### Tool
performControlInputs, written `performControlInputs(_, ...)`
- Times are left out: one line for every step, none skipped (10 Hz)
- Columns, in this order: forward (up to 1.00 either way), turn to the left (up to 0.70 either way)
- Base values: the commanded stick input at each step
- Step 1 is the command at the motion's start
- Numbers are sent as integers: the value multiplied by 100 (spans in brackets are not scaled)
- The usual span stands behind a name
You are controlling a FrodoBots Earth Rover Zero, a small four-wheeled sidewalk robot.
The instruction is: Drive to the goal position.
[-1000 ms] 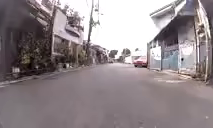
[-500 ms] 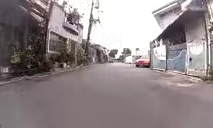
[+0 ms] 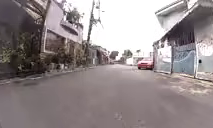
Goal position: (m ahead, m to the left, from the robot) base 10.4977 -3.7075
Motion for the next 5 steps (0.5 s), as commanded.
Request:
performControlInputs(100,0)
performControlInputs(100,0)
performControlInputs(100,0)
performControlInputs(100,0)
performControlInputs(100,0)
